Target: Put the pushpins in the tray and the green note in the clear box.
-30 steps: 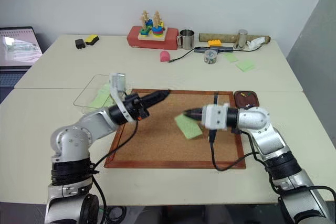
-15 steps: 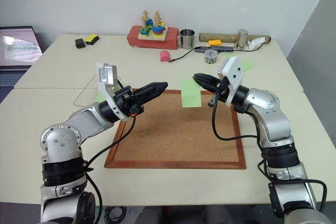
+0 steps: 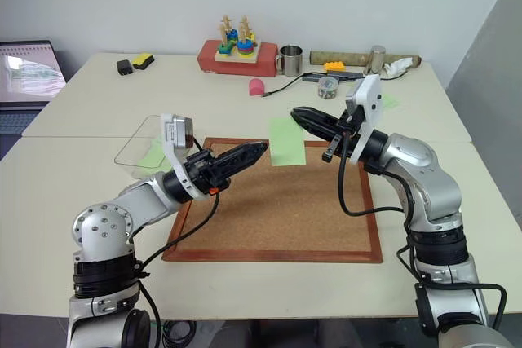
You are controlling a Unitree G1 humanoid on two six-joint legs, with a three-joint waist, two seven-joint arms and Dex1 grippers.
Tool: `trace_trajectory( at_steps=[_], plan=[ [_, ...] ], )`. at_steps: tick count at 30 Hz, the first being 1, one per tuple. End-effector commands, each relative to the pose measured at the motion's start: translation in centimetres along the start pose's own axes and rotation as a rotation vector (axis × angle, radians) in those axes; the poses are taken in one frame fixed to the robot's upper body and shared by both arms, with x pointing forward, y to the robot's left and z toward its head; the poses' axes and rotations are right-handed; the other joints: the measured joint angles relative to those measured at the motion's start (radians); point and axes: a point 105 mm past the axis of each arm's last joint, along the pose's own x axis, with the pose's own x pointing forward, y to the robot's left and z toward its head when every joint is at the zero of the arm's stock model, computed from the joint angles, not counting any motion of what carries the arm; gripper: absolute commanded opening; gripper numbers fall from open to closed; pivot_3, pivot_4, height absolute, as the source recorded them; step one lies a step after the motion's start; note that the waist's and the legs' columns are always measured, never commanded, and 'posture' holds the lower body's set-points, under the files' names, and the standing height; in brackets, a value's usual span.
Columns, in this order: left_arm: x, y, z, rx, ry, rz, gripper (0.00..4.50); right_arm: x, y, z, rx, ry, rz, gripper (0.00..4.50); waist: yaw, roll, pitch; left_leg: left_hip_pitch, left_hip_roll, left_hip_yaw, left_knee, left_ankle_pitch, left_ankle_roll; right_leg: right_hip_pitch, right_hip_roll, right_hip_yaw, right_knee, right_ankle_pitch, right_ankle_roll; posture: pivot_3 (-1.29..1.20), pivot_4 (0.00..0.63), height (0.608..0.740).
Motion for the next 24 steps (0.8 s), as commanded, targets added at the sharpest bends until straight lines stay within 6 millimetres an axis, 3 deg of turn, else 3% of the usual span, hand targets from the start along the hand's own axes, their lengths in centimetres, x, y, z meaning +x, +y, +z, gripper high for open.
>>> trace_trajectory(
  at_steps=[1, 7, 24],
  plan=[
    [1.2, -1.7, -0.5, -0.009, 0.014, -0.087, 4.49, 0.5, 1.4, 1.6, -0.072, -0.051, 0.061, 0.0, 0.0, 0.0, 0.0, 0.0, 0.0, 0.0, 0.0, 0.0, 0.0, 0.0, 0.0, 0.0, 0.0, 0.0, 0.0, 0.0, 0.15, 0.74],
    [2.3, -1.6, -0.8, -0.011, 0.016, -0.082, 4.49, 1.0, 2.1, 1.6, -0.087, -0.057, 0.091, 0.0, 0.0, 0.0, 0.0, 0.0, 0.0, 0.0, 0.0, 0.0, 0.0, 0.0, 0.0, 0.0, 0.0, 0.0, 0.0, 0.0, 0.15, 0.74],
    [1.9, -1.3, -0.3, -0.011, -0.016, -0.06, 1.27, 0.9, 1.8, 1.1, -0.104, -0.035, 0.077, 0.0, 0.0, 0.0, 0.0, 0.0, 0.0, 0.0, 0.0, 0.0, 0.0, 0.0, 0.0, 0.0, 0.0, 0.0, 0.0, 0.0, 0.15, 0.74]
  ],
)
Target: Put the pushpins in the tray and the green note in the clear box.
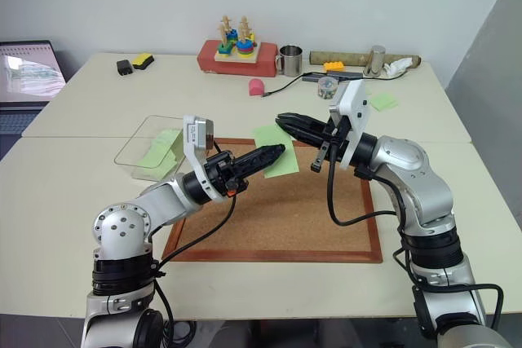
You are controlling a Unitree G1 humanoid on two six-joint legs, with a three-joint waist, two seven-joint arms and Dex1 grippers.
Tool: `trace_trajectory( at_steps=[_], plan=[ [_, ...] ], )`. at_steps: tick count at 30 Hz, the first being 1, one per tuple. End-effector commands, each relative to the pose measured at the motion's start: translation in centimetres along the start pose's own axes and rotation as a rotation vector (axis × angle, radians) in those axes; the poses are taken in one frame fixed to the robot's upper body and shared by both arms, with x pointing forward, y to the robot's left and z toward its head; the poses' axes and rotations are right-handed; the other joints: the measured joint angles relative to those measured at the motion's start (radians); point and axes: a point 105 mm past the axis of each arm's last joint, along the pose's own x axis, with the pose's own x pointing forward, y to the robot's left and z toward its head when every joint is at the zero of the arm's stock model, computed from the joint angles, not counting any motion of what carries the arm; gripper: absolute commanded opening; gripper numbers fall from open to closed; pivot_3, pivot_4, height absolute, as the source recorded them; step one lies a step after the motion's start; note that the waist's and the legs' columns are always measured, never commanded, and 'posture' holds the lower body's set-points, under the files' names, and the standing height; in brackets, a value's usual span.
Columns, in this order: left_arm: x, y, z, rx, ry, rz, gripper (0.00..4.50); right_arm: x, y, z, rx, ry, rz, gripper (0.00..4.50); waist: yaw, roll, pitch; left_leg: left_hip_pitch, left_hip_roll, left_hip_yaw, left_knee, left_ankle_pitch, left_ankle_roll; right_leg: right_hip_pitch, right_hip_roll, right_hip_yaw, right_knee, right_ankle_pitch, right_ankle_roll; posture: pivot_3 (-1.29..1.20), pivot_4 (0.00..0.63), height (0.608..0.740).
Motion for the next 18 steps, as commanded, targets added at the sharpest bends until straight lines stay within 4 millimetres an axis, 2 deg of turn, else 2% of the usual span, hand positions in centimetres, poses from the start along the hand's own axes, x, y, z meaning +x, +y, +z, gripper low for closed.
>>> trace_trajectory(
  at_steps=[1, 7, 14, 18],
  plan=[
    [0.0, -0.7, 0.7, 0.033, -0.022, -0.022, 1.07, -0.1, 0.1, 1.2, -0.051, -0.036, 0.009, 0.0, 0.0, 0.0, 0.0, 0.0, 0.0, 0.0, 0.0, 0.0, 0.0, 0.0, 0.0, 0.0, 0.0, 0.0, 0.0, 0.0, 0.15, 0.74],
    [0.0, -0.3, 0.2, 0.046, -0.001, -0.002, 0.06, 0.1, 0.3, 1.2, -0.056, -0.042, 0.015, 0.0, 0.0, 0.0, 0.0, 0.0, 0.0, 0.0, 0.0, 0.0, 0.0, 0.0, 0.0, 0.0, 0.0, 0.0, 0.0, 0.0, 0.15, 0.74],
    [-0.2, 0.0, 0.2, 0.052, -0.005, 0.016, 0.03, 0.4, 0.6, 1.3, -0.06, -0.047, 0.027, 0.0, 0.0, 0.0, 0.0, 0.0, 0.0, 0.0, 0.0, 0.0, 0.0, 0.0, 0.0, 0.0, 0.0, 0.0, 0.0, 0.0, 0.15, 0.74],
    [-0.4, 1.7, 0.5, -0.009, -0.025, 0.108, 0.03, 0.4, 0.6, 1.4, -0.071, -0.048, 0.023, 0.0, 0.0, 0.0, 0.0, 0.0, 0.0, 0.0, 0.0, 0.0, 0.0, 0.0, 0.0, 0.0, 0.0, 0.0, 0.0, 0.0, 0.15, 0.74]
  ],
)
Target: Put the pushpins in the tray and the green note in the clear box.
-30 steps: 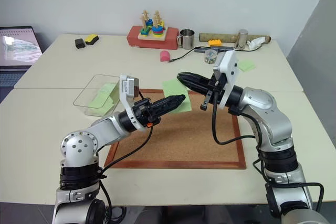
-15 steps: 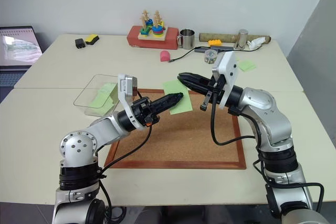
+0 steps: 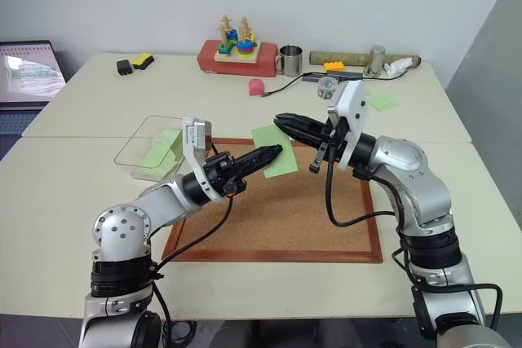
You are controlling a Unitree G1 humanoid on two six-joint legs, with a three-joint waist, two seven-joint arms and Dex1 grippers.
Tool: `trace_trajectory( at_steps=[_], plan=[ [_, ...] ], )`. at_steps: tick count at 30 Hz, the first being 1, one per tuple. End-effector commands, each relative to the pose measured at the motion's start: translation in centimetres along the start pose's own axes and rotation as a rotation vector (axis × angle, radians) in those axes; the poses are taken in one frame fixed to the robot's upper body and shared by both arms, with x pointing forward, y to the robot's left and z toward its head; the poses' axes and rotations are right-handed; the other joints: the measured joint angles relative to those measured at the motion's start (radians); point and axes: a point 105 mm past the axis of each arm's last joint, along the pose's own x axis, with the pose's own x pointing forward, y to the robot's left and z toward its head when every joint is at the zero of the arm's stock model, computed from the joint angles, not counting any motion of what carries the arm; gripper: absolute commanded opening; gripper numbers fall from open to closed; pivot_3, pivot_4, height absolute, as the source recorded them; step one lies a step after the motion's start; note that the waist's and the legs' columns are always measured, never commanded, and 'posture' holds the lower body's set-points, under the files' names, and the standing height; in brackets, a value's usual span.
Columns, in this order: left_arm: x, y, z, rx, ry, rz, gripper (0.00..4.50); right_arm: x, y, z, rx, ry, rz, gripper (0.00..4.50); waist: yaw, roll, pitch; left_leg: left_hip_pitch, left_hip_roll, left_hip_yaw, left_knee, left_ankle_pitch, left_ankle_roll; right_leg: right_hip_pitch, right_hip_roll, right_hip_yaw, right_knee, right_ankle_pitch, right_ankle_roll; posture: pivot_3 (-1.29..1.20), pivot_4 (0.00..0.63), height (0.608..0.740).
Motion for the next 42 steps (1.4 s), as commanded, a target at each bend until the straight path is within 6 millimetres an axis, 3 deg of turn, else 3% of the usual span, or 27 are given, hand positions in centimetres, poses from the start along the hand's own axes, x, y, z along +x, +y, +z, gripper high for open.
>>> trace_trajectory(
  at_steps=[1, 11, 14, 17, 20, 27, 33, 39, 42],
  plan=[
    [0.0, 1.0, 0.5, -0.035, -0.014, 0.059, 0.03, 0.2, 0.3, 1.4, -0.062, -0.045, 0.014, 0.0, 0.0, 0.0, 0.0, 0.0, 0.0, 0.0, 0.0, 0.0, 0.0, 0.0, 0.0, 0.0, 0.0, 0.0, 0.0, 0.0, 0.15, 0.74],
    [0.0, 1.8, -0.1, -0.011, 0.033, 0.11, 0.03, -0.3, -0.4, 1.3, -0.058, -0.043, -0.04, 0.0, 0.0, 0.0, 0.0, -0.001, 0.0, 0.0, 0.0, 0.0, 0.0, 0.0, 0.0, 0.0, 0.0, 0.0, 0.0, 0.0, 0.15, 0.74],
    [0.3, 2.1, -0.1, 0.17, 0.082, 0.158, 0.03, -1.7, -2.5, 0.0, -0.033, 0.007, -0.168, 0.0, 0.0, 0.0, 0.0, -0.001, 0.0, 0.0, 0.0, 0.0, 0.0, -0.001, 0.0, 0.0, 0.0, 0.0, 0.0, 0.0, 0.15, 0.74],
    [0.9, 1.8, 0.1, 0.341, 0.117, 0.168, 0.03, -4.9, -6.3, -2.5, -0.001, 0.107, -0.398, 0.0, 0.001, 0.0, 0.0, -0.001, 0.0, 0.0, 0.0, 0.0, 0.0, 0.0, 0.0, 0.0, 0.0, 0.0, 0.0, 0.0, 0.15, 0.74],
    [1.9, 0.0, -1.1, 0.709, 0.242, 0.068, 0.03, -9.8, -10.5, -4.8, 0.045, 0.194, -0.694, 0.0, 0.004, 0.0, 0.0, -0.001, -0.001, 0.001, 0.0, 0.0, 0.0, 0.0, 0.0, 0.001, -0.001, 0.0, 0.0, 0.0, 0.15, 0.74],
    [3.2, -0.5, -2.3, 0.93, 0.277, -0.036, 0.03, -14.4, -12.5, -10.2, 0.209, 0.41, -0.912, 0.0, -0.004, 0.003, 0.002, -0.001, 0.0, 0.004, -0.001, 0.0, 0.0, -0.001, 0.0, 0.004, -0.002, 0.0, 0.0, 0.0, 0.15, 0.74],
    [3.4, 0.3, -2.2, 0.916, 0.277, -0.031, 0.03, -14.5, -12.4, -12.0, 0.309, 0.462, -0.902, 0.0, -0.008, 0.003, 0.002, 0.0, 0.0, 0.005, -0.001, 0.0, 0.0, -0.001, 0.001, 0.005, -0.001, 0.0, 0.0, 0.0, 0.15, 0.74],
    [3.2, 0.4, -2.7, 0.904, 0.291, -0.041, 0.03, -13.7, -12.7, -12.4, 0.368, 0.443, -0.912, 0.0, -0.008, 0.003, 0.002, 0.0, 0.0, 0.005, -0.001, 0.0, 0.0, -0.001, 0.001, 0.005, -0.001, 0.0, 0.0, 0.0, 0.15, 0.74],
    [3.2, 0.4, -2.8, 0.906, 0.292, -0.039, 0.0, -13.6, -12.9, -12.5, 0.369, 0.443, -0.911, 0.6, -0.008, 0.003, 0.002, -0.001, 0.0, 0.005, -0.001, 0.0, 0.0, -0.001, 0.001, 0.004, -0.001, 0.0, 0.0, 0.0, 0.15, 0.74]
  ],
)
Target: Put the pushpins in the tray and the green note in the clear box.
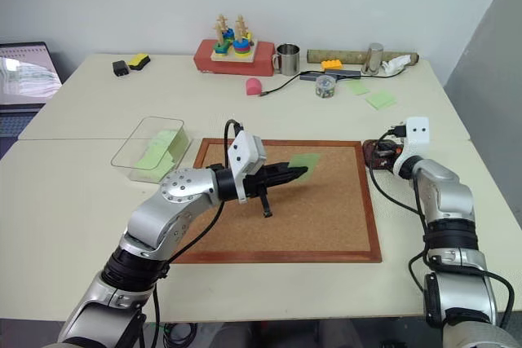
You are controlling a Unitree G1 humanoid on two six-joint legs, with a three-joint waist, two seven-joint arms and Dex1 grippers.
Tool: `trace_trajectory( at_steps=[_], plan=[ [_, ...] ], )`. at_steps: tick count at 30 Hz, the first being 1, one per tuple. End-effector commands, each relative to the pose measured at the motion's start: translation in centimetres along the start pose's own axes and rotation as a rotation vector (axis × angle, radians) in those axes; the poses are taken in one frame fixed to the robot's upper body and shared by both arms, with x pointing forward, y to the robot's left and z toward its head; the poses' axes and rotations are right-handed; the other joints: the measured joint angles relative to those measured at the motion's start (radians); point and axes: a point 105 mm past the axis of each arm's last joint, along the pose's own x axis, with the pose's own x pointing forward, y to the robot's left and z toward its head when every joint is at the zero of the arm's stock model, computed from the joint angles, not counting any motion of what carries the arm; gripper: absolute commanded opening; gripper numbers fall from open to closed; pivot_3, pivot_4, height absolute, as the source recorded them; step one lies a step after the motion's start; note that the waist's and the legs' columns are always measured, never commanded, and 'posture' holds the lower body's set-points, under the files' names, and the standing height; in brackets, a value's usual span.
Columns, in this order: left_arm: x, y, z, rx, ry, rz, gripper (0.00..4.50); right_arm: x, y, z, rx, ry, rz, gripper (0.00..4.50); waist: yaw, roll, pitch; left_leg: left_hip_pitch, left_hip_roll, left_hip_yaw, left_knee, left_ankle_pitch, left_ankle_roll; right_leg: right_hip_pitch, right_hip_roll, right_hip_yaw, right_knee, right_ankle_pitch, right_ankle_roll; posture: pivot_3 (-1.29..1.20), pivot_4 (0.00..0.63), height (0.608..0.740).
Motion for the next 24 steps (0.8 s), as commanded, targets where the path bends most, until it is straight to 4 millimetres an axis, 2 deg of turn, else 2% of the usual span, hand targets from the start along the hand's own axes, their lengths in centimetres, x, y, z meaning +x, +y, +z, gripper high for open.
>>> trace_trajectory(
  at_steps=[1, 9, 10, 11, 13, 17, 18, 21, 24],
  plan=[
    [-0.3, 0.1, 0.9, 0.033, -0.028, 0.011, 0.0, 0.0, -0.3, 1.8, -0.003, -0.051, -0.003, 0.82, 0.0, 0.0, 0.0, 0.0, 0.0, 0.0, 0.0, 0.0, 0.0, 0.0, 0.0, 0.0, 0.0, 0.0, 0.0, 0.0, 0.15, 0.74],
    [-0.5, 0.1, 1.0, 0.007, -0.036, 0.016, 0.0, 0.1, -0.5, 1.9, 0.008, -0.058, -0.009, 2.67, 0.0, 0.0, 0.0, 0.0, 0.0, 0.0, 0.0, 0.0, 0.0, 0.0, 0.0, 0.0, 0.0, 0.0, 0.0, 0.0, 0.15, 0.74],
    [-0.5, 0.1, 1.1, 0.004, -0.038, 0.016, 0.0, 0.0, -0.5, 2.0, 0.007, -0.062, -0.012, 2.73, 0.0, 0.0, 0.0, 0.0, 0.0, 0.0, 0.0, 0.0, 0.0, 0.0, 0.0, 0.0, 0.0, 0.0, 0.0, 0.0, 0.15, 0.74],
    [-0.5, 0.1, 1.1, 0.001, -0.039, 0.016, 0.0, -0.1, -0.6, 2.1, 0.006, -0.069, -0.015, 3.12, 0.0, 0.0, 0.0, 0.0, 0.0, 0.0, 0.0, 0.0, 0.0, 0.0, 0.0, 0.0, 0.0, 0.0, 0.0, 0.0, 0.15, 0.74],
    [-0.5, 0.1, 1.2, -0.006, -0.045, 0.016, 0.0, -0.3, -0.8, 2.5, 0.012, -0.088, -0.014, 3.42, 0.0, 0.0, 0.0, 0.0, 0.0, 0.0, 0.0, 0.0, 0.0, 0.0, 0.0, 0.0, 0.0, 0.0, 0.0, 0.0, 0.15, 0.74],
    [-0.6, 0.4, 1.2, -0.016, -0.047, 0.02, 0.0, -0.9, -0.7, 3.1, -0.031, -0.114, -0.002, 4.34, 0.0, 0.0, 0.0, 0.0, 0.0, 0.0, 0.0, 0.0, 0.0, 0.0, 0.0, 0.0, 0.0, 0.0, 0.0, 0.0, 0.15, 0.74],
    [-0.7, 0.6, 1.0, -0.021, -0.044, 0.028, 0.0, -1.1, -0.4, 3.2, -0.063, -0.12, 0.012, 4.48, 0.0, 0.0, 0.0, 0.0, 0.0, 0.0, 0.0, 0.0, 0.0, 0.0, 0.0, 0.0, 0.0, 0.0, 0.0, 0.0, 0.15, 0.74],
    [-1.7, 1.9, 0.8, -0.031, -0.038, 0.086, 0.0, -1.6, 1.2, 3.9, -0.102, -0.151, 0.086, 4.48, 0.0, 0.0, 0.0, 0.0, 0.0, -0.001, 0.0, 0.0, 0.0, 0.0, 0.0, -0.001, 0.0, 0.0, 0.0, 0.0, 0.15, 0.74],
    [-3.7, 4.8, 1.4, -0.102, -0.08, 0.243, 0.0, -3.3, 4.8, 5.4, -0.22, -0.225, 0.262, 4.48, -0.003, 0.0, 0.0, 0.0, 0.0, -0.001, 0.0, 0.0, 0.0, 0.0, 0.0, -0.001, 0.001, 0.0, 0.0, 0.0, 0.15, 0.74]
  ],
)
